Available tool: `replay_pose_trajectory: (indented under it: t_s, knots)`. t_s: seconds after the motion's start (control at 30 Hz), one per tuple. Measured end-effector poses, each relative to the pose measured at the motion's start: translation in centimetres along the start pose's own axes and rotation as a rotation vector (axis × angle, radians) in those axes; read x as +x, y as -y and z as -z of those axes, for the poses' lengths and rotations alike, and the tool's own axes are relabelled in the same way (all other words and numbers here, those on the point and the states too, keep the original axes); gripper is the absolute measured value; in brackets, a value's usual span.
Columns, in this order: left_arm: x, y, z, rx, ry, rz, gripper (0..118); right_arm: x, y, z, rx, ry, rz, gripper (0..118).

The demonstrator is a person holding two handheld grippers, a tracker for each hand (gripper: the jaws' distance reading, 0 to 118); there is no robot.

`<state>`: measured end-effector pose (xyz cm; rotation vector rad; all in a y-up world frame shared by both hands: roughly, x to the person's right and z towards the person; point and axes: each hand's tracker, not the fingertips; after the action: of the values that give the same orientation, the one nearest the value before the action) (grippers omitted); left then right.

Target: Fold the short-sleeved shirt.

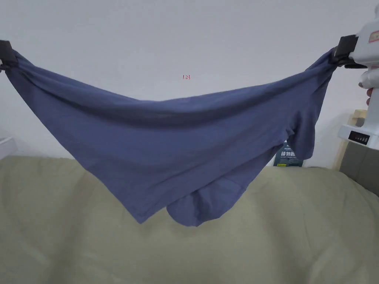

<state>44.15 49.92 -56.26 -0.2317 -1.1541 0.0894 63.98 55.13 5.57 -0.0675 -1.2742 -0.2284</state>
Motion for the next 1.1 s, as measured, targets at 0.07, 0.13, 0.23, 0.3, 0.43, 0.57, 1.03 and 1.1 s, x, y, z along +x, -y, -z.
replay_pose_trajectory:
  t_s: [0.07, 0.13, 0.23, 0.3, 0.43, 0.57, 1.03, 1.1]
  knots:
    - [0.5, 2.1, 1.5, -0.054, 0.006, 0.062, 2, 0.3, 2.1, 1.7, -0.031, 0.001, 0.020, 5]
    - [0.8, 4.7, 2.9, -0.099, 0.018, 0.086, 2, 0.6, 4.6, 3.3, -0.057, 0.011, 0.018, 5]
    - [1.0, 8.1, 4.4, -0.124, 0.028, 0.080, 2, 1.3, 8.1, 5.4, -0.096, 0.028, 0.016, 5]
    - [1.7, 9.5, 4.1, -0.146, 0.032, 0.077, 2, 1.8, 9.7, 6.1, -0.111, 0.035, 0.017, 5]
    - [1.7, 10.9, 3.8, -0.163, 0.042, 0.084, 2, 2.6, 11.2, 6.1, -0.153, 0.044, 0.011, 5]
    - [1.5, 13.0, 1.7, -0.189, 0.048, 0.099, 2, 3.4, 12.9, 3.7, -0.180, 0.041, 0.012, 5]
    - [-3.7, 28.1, -17.3, -0.427, 0.025, 0.057, 2, 9.1, 30.3, -14.3, -0.386, 0.065, 0.071, 5]
    - [-4.7, 30.5, -19.9, -0.484, 0.021, 0.057, 2, 9.9, 33.7, -16.8, -0.427, 0.070, 0.103, 5]
